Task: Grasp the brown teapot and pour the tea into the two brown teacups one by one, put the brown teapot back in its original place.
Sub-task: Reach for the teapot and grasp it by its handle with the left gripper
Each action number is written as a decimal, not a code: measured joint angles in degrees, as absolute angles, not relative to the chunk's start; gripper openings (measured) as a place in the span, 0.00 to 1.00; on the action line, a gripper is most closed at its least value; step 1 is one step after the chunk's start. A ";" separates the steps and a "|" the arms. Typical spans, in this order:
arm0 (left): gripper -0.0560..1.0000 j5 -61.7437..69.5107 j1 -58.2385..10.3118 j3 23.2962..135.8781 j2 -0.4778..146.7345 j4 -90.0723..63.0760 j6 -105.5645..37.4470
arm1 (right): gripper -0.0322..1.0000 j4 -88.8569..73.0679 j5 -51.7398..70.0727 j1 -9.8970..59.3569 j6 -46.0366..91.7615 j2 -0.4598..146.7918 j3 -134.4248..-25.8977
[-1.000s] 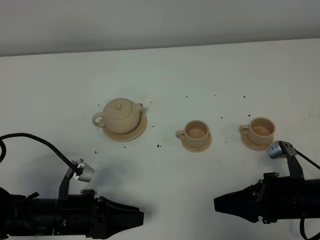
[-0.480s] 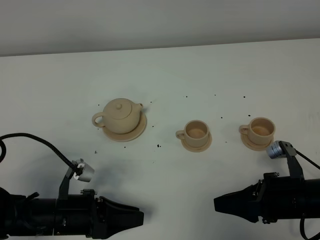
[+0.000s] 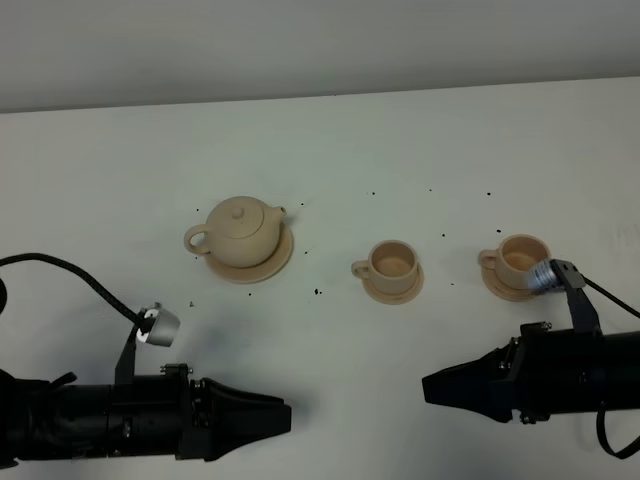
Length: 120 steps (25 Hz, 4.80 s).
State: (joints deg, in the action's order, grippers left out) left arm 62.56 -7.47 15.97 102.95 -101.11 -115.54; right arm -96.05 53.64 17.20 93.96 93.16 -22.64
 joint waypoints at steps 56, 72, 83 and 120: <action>0.38 50.01 -7.47 32.73 83.06 -83.80 -81.73 | 0.36 -3.54 61.05 17.20 0.36 5.88 -28.10; 0.38 50.01 -7.47 32.73 83.06 -83.63 -81.73 | 0.36 -4.61 61.06 -0.58 3.18 -0.38 -28.10; 0.38 50.06 -7.47 35.97 83.11 -79.04 -75.67 | 0.36 -5.03 61.06 -0.58 4.45 -0.38 -28.10; 0.38 48.52 -7.47 61.95 83.36 -1.58 -45.82 | 0.36 -5.16 61.06 -0.58 4.45 -0.38 -28.10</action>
